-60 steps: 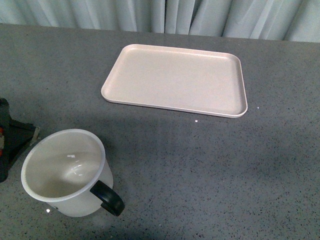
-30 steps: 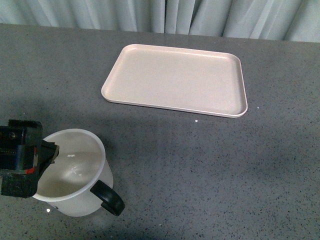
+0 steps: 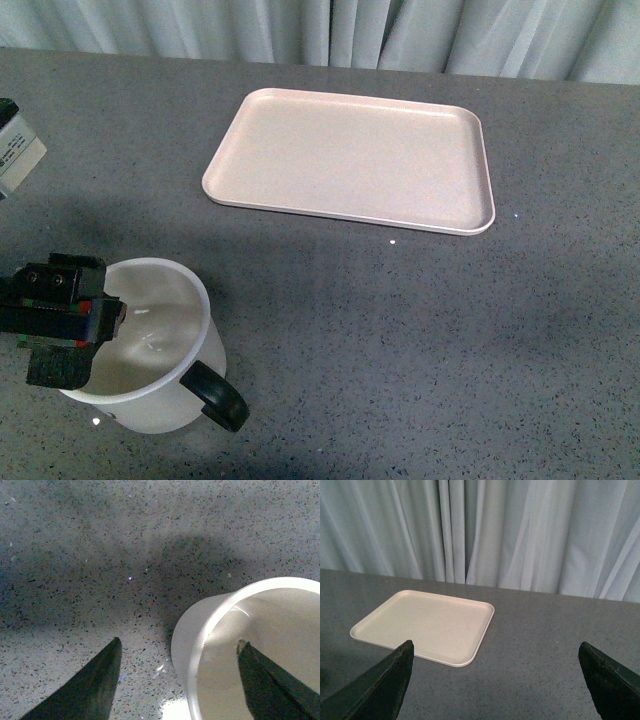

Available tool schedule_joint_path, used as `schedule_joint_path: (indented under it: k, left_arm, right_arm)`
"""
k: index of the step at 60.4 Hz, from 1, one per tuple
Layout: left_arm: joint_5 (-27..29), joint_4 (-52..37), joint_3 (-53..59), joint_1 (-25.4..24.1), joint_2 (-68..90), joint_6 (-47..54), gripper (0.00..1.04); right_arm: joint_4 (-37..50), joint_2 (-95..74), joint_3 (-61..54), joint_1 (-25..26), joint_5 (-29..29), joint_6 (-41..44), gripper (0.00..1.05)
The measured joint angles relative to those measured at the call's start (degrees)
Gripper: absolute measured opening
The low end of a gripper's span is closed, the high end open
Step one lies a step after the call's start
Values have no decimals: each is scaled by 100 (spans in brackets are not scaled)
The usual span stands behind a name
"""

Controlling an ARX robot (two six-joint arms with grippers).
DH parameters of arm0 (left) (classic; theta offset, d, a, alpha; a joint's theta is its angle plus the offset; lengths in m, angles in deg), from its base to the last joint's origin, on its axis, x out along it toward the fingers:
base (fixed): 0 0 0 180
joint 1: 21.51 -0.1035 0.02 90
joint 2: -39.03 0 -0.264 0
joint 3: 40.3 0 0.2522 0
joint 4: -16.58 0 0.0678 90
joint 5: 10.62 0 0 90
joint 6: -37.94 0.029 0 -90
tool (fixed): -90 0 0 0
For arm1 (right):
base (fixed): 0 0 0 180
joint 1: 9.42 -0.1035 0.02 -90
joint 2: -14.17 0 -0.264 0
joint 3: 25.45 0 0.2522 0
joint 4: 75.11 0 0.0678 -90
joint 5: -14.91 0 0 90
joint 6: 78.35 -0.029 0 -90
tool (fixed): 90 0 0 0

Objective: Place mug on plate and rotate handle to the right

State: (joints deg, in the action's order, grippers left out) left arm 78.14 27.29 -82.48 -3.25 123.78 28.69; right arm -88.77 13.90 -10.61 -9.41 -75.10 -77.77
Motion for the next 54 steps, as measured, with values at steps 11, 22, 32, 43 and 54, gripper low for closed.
schedule_joint_path:
  k: [11,22,32,43,54]
  left_arm:
    - [-4,4,-17,79,59,0,28]
    - [-44,20,-39,116,66,-2,2]
    - [-37,195,-66,153,-44,-48,2]
    - [-111,498,-529,195,-66,-87,2]
    - [-109,658,-1895,105,667,-216,2]
  right_arm:
    - [0,0,0,0,0,0,96]
    - [0,0,0,0,0,0,96]
    - [0,0,0,0,0,0,96]
    - [0,0,0,0,0,0,96]
    - [0,0,0,0,0,0,96]
